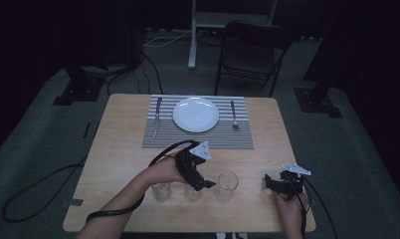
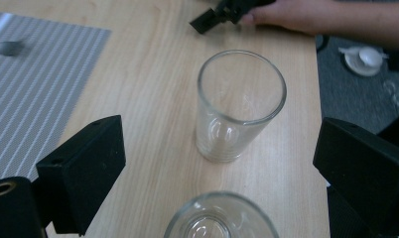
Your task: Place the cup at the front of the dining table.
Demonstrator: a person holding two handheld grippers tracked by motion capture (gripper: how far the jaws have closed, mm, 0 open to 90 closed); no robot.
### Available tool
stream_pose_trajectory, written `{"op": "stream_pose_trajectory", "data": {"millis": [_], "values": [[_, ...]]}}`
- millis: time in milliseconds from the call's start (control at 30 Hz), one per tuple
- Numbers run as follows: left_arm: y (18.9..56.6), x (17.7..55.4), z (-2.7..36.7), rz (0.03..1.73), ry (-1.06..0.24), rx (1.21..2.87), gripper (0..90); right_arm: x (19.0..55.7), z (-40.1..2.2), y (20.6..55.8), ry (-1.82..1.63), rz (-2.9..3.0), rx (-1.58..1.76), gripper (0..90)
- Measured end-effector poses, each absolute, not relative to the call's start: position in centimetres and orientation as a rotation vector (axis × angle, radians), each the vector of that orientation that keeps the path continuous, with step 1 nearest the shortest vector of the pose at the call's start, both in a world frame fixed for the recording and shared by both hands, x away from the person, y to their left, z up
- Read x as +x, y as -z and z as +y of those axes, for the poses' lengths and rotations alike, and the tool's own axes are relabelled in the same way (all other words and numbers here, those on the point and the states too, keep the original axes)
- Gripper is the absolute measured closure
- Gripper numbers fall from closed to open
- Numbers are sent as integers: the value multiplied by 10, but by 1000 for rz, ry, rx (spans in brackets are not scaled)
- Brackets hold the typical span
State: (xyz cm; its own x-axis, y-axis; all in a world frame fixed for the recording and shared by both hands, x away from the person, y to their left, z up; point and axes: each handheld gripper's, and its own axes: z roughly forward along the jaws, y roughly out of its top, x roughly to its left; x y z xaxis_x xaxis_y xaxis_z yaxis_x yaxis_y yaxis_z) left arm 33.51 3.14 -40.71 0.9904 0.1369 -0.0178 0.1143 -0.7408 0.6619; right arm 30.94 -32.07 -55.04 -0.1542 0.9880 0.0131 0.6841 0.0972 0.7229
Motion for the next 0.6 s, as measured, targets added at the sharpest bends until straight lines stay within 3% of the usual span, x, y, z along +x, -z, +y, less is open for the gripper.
{"op": "stream_pose_trajectory", "data": {"millis": [600], "values": [[427,333,-25,118,-14,2567,65,309,-321,550,-824,1896,1632,130]]}}
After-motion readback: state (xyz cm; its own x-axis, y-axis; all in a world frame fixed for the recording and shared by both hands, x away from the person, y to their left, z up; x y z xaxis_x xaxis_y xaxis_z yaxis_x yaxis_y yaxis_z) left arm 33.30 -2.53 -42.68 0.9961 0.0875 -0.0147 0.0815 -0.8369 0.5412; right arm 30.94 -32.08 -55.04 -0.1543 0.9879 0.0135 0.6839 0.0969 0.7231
